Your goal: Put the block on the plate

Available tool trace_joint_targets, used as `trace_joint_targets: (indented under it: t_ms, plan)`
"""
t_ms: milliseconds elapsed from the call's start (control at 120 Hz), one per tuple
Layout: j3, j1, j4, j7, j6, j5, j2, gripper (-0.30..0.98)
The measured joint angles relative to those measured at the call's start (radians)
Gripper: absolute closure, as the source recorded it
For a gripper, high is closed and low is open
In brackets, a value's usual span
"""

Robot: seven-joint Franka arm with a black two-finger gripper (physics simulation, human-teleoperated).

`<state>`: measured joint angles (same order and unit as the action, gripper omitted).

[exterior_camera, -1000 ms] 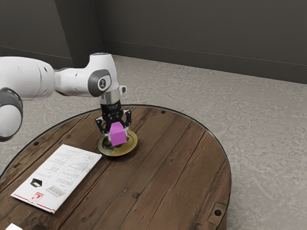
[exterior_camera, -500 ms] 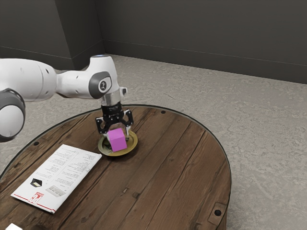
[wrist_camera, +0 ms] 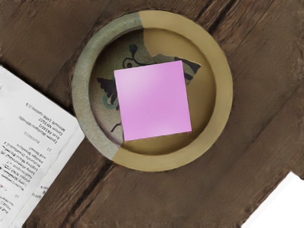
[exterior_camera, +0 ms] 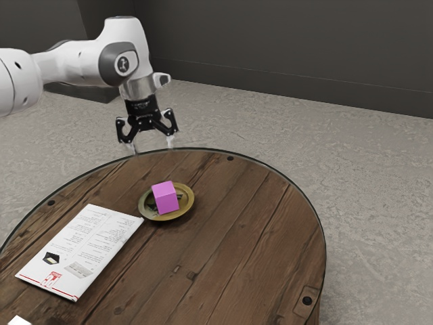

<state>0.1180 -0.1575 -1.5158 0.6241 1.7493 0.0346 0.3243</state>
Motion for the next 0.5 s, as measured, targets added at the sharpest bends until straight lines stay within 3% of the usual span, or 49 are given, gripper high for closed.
trace_joint_targets:
  t_ms: [325, 500]
  plan:
    - [0.033, 0.001, 0.022, -0.216, -0.188, -0.005, -0.225, 0.0]
    - [0.026, 0.001, 0.024, -0.309, -0.223, -0.012, -0.269, 0.0]
